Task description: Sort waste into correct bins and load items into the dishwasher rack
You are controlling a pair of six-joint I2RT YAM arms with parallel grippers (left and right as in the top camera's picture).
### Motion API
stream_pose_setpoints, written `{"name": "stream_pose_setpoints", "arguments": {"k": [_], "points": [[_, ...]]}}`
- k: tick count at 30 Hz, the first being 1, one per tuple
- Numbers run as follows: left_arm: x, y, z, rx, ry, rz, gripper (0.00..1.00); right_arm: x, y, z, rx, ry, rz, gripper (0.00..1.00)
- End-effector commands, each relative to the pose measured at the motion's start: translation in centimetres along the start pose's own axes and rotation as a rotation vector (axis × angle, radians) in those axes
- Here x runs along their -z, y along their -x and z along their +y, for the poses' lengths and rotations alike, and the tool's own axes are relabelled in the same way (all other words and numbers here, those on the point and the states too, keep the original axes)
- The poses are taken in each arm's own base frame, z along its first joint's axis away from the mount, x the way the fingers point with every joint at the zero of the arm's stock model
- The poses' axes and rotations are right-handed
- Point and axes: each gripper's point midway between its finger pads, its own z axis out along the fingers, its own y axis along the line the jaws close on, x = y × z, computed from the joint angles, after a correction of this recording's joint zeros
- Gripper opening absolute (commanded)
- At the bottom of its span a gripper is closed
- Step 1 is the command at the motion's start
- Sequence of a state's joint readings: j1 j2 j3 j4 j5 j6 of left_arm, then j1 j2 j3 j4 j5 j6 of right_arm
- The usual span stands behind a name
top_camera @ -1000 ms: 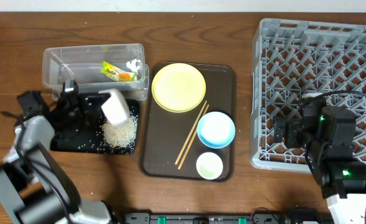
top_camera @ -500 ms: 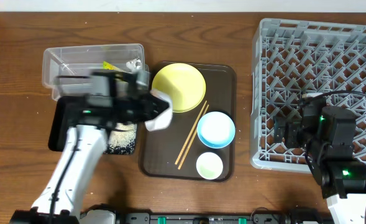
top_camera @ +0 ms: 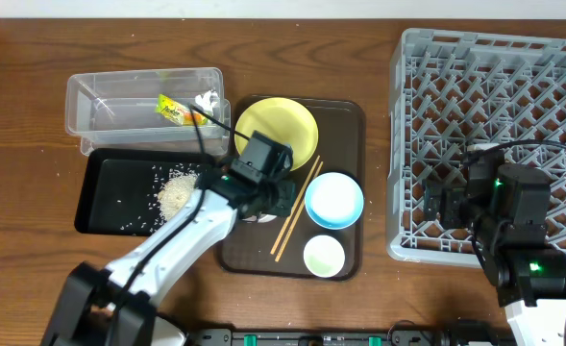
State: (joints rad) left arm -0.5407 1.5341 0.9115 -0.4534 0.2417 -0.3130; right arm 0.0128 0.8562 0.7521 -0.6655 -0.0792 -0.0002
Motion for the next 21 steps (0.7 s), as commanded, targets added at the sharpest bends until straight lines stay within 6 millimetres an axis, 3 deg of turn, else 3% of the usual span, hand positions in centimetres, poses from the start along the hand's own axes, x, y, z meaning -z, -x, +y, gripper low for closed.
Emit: {"name": "stream_pose_setpoints", "arguments": {"k": [1,3,5,6,9,13,21], "points": [[-1.0,-0.2,1.1,-0.01,0.062,0.02,0.06,0.5,0.7,0.4,-0.008,0.013,-0.021,0.99],[-1.2,-0.3,1.2,-0.009,0.064,0.026,0.07,0.5,0.7,0.4,-0.008,0.013,-0.021,0.99],[-1.2,-0.3,1.2,-0.01,0.064,0.025,0.17,0.5,0.7,0.4,-0.008,0.013,-0.021,0.99],[-1.2,-0.3,1.2,-0.009,0.064,0.025,0.32,0.5,0.7,0.4,-0.008,0.013,-0.021,0.99],[-1.1,-0.4,1.2,-0.01,0.065,0.026,0.44,0.5,0.7,0.4,-0.008,0.013,-0.021,0.99],[0.1,-0.6,1.1,-0.037,0.069,0.041,0.48,0.5,0.7,0.4,-0.008,0.013,-0.019,0.99],[5.4,-0.2,-0.9,-0.099,0.027,-0.04,0.48,0.4,0.7,0.4,-0.008,0.013,-0.018,0.99]]}}
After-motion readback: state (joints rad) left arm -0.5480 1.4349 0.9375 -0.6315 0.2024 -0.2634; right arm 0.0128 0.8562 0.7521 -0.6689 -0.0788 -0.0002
